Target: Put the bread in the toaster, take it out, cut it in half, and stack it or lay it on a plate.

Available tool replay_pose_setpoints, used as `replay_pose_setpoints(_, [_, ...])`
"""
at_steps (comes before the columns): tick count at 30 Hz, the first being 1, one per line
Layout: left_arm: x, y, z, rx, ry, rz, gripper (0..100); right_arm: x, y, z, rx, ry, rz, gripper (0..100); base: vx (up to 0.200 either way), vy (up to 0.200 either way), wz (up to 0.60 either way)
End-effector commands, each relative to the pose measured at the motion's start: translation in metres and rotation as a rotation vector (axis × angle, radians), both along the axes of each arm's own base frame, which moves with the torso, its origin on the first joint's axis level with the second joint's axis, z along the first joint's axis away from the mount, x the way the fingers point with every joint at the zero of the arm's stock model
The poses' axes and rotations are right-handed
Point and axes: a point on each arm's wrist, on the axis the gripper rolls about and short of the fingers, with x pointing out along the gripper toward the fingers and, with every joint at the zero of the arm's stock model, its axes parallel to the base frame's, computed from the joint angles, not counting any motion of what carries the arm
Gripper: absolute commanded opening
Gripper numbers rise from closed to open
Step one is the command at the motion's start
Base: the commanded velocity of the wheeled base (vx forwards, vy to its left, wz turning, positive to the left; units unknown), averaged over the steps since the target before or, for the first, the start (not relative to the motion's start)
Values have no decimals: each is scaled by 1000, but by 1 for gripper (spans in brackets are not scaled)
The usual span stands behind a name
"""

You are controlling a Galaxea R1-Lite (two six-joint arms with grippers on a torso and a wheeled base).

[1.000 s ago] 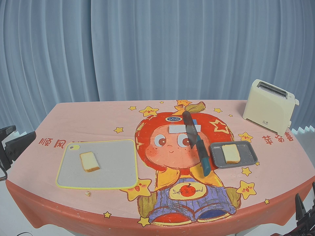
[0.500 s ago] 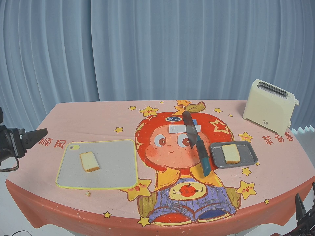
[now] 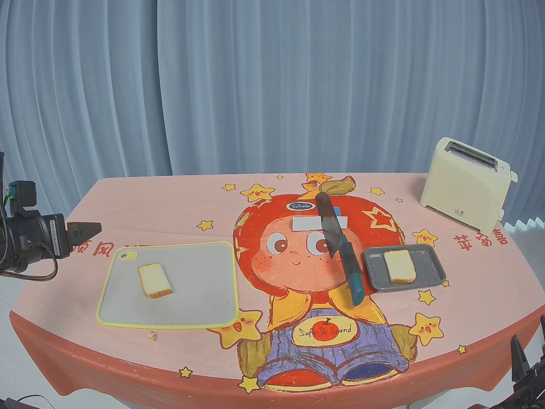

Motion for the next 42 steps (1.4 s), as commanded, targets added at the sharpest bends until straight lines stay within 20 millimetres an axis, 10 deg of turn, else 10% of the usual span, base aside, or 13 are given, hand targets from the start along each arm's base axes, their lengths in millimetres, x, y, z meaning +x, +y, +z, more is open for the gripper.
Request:
replay_pose_setpoints(1, [13,0,-6,9,38,17,100,0,0,-4,0,-1,0,100,0,0,0])
replay_pose_setpoints(42, [45,0,-44,54,218,66,100,0,0,-4,0,-1,0,100,0,0,0])
